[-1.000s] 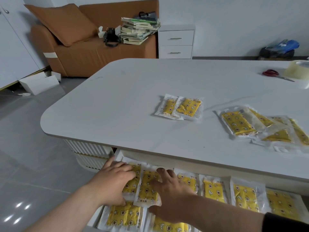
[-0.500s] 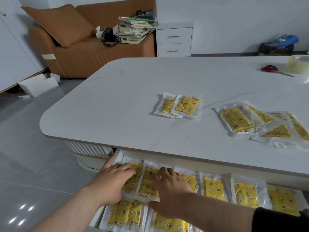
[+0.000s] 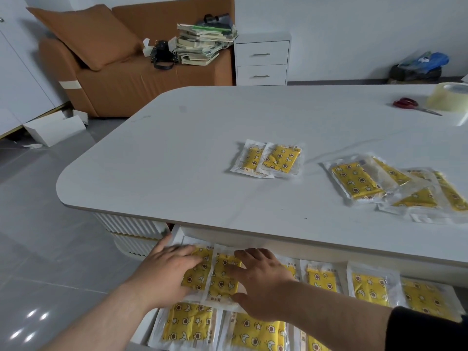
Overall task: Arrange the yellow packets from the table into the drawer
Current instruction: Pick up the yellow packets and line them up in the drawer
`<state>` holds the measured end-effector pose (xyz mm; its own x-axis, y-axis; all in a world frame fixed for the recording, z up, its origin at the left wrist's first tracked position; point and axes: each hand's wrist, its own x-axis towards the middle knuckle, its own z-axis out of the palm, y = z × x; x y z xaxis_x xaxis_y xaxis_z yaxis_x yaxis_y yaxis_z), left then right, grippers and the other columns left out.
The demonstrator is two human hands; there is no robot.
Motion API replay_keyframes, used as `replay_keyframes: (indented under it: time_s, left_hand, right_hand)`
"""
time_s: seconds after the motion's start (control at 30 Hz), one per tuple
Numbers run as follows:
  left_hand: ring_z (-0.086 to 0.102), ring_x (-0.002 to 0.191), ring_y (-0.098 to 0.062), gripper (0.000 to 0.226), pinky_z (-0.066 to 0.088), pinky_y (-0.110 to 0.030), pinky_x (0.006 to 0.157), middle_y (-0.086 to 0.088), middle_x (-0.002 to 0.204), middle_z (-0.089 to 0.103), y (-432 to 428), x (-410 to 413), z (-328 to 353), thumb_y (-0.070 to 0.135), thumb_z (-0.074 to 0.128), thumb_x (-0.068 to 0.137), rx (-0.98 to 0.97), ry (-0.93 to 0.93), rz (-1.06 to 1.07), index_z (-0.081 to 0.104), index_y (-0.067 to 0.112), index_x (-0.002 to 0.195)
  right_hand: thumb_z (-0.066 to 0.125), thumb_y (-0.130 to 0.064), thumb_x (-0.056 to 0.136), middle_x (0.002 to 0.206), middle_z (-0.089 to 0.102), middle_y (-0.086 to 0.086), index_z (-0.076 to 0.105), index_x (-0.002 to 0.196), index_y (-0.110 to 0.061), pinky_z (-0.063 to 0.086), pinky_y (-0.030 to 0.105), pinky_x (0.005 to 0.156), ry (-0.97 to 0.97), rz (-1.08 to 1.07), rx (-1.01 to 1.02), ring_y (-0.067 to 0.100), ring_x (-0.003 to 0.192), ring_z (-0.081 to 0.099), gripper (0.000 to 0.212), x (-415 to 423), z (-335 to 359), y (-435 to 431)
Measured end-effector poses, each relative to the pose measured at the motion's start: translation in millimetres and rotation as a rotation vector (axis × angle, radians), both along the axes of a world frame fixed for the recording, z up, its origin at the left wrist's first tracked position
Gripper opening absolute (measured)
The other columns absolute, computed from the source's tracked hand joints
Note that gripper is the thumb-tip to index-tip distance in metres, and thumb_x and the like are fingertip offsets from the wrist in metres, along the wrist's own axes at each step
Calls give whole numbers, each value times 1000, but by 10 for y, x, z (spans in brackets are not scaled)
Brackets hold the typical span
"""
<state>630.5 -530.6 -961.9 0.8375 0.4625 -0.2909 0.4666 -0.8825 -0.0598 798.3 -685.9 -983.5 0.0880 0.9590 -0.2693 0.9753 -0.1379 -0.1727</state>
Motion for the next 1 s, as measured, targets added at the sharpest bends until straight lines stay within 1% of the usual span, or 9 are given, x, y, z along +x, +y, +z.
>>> replay_keyframes:
  time_s: [0.1,0.17,0.27,0.43,0.63,0.77,0.83,0.93,1.0]
  left_hand:
    - [9,148,-8,70,-29,-37,111,13,162,13,40,-16,-62,55,57,86,-9,11,6,27,43,148]
    - [9,148,-7,69,-23,-43,113,13,162,12,47,-16,-76,53,58,87,-25,23,19,26,44,148]
    - [9,148,-8,69,-20,-46,114,14,161,11,60,-14,-76,51,58,88,-39,24,23,25,46,148]
    - [8,149,-8,69,-20,-46,114,14,161,11,60,-28,-92,48,59,88,-44,16,28,24,47,148]
    - [6,148,-7,68,-23,-43,112,15,161,9,52,-18,-79,45,58,90,-30,28,25,23,46,148]
    - [5,149,-7,68,-21,-44,113,15,161,8,43,-24,-66,47,57,90,-37,30,21,23,45,148]
    - [6,149,-7,64,-20,-45,114,15,161,9,28,-28,-33,48,55,91,-36,20,0,27,44,148]
    - [11,148,-5,52,-19,-44,115,17,160,15,-9,-11,56,47,50,94,-26,-39,-19,37,42,144]
    - [18,146,-3,49,-11,-41,119,19,157,23,-53,5,144,48,50,94,-60,-102,2,41,42,142]
  right_hand:
    - [38,-57,95,162,14,7,21,150,-39,3,46,122,3,-15,-37,28,150,7,60,47,-39,-19]
    - [37,-58,94,161,18,9,23,150,-38,6,47,122,-3,-19,-41,29,149,11,61,49,-50,-23]
    - [36,-63,93,161,17,10,25,150,-37,5,46,121,15,-36,-58,28,149,9,64,29,-27,-18]
    - [37,-63,93,163,9,10,23,150,-39,1,46,122,31,-51,-61,27,151,1,63,1,-32,-2]
    - [38,-57,95,163,8,11,25,149,-39,1,46,122,37,-46,-46,27,151,1,58,16,-54,10]
    - [35,-54,98,164,5,7,22,150,-37,0,44,121,70,-43,-31,26,151,-2,57,35,16,-38]
    - [36,-52,98,164,6,4,20,152,-34,2,43,121,84,-42,1,24,151,0,59,69,95,-83]
    - [39,-51,98,164,9,-3,19,151,-36,8,40,121,111,-28,68,20,151,5,59,149,251,-166]
    - [40,-50,97,163,16,-7,24,150,-38,16,38,120,125,-13,115,17,149,13,56,196,369,-244]
